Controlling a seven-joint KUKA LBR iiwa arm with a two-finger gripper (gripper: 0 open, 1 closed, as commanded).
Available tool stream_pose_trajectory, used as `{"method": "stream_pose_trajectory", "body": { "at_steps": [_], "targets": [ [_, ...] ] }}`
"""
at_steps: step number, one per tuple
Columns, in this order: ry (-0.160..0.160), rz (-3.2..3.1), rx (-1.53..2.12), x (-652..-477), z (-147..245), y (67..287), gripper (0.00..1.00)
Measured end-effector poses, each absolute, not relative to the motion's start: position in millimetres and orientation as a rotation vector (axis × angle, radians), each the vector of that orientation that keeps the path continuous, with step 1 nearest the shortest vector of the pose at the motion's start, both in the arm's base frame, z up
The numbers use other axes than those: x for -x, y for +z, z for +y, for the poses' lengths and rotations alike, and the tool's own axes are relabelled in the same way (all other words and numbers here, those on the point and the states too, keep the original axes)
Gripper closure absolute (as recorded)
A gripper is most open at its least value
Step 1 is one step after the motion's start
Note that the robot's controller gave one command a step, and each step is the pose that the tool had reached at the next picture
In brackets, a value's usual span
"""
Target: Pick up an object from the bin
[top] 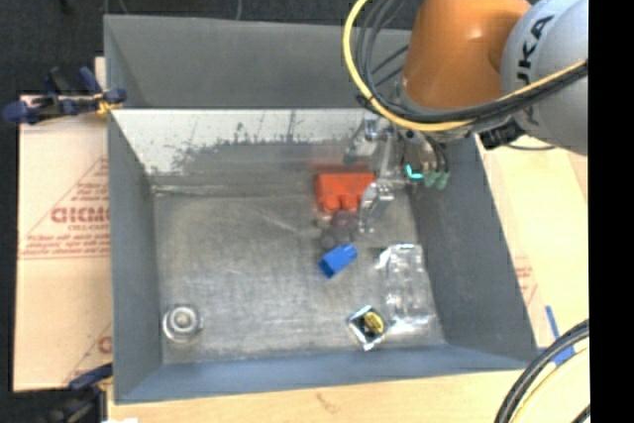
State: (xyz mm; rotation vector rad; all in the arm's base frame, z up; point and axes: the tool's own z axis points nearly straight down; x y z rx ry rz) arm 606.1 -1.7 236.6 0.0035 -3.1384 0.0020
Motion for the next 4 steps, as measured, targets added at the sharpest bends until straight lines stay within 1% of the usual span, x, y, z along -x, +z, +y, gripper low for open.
{"method": "stream_pose_trajectory", "body": {
  "at_steps": [1, 2, 3, 4],
  "targets": [
    [0.002, -3.059, -0.754, -589.7, -17, 74, 0.0],
    [0.0, -3.067, -0.714, -579.1, -18, 103, 0.0],
    [-0.001, -3.081, -0.653, -580.8, -22, 101, 0.0],
    [0.004, -3.067, -0.737, -577.2, -20, 74, 0.0]
  ]
}}
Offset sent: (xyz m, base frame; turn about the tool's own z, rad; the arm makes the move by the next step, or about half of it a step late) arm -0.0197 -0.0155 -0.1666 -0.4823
